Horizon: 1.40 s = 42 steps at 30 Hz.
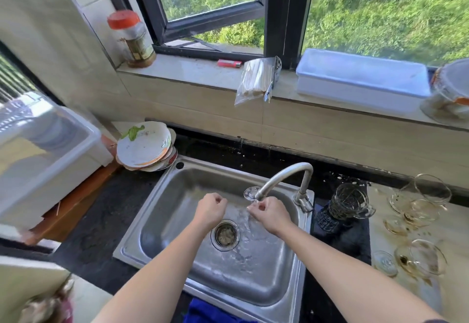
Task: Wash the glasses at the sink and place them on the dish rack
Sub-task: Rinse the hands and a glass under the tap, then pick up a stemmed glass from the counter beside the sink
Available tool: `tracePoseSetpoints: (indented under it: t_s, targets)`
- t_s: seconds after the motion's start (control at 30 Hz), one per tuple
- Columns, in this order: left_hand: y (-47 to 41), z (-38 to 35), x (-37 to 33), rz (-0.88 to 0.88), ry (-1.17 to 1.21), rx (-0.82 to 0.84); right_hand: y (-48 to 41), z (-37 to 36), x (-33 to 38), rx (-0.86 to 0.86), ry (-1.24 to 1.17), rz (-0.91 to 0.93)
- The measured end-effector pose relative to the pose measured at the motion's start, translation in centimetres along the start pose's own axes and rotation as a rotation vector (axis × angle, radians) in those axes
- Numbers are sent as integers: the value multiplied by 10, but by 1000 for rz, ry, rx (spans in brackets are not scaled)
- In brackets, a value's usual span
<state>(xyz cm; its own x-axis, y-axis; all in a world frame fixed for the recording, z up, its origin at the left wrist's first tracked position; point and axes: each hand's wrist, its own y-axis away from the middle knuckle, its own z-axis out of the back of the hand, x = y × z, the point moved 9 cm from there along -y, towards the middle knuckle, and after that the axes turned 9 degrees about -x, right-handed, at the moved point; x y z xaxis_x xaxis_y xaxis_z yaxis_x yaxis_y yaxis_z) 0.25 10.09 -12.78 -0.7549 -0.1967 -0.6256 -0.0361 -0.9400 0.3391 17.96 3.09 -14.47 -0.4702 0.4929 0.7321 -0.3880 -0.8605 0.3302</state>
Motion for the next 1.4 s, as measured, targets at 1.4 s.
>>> tracePoseSetpoints:
  t_s: [1.4]
  targets:
    - [508,-184,-166,-1434,-519,619,598,241,-178,-1536,-330,-448]
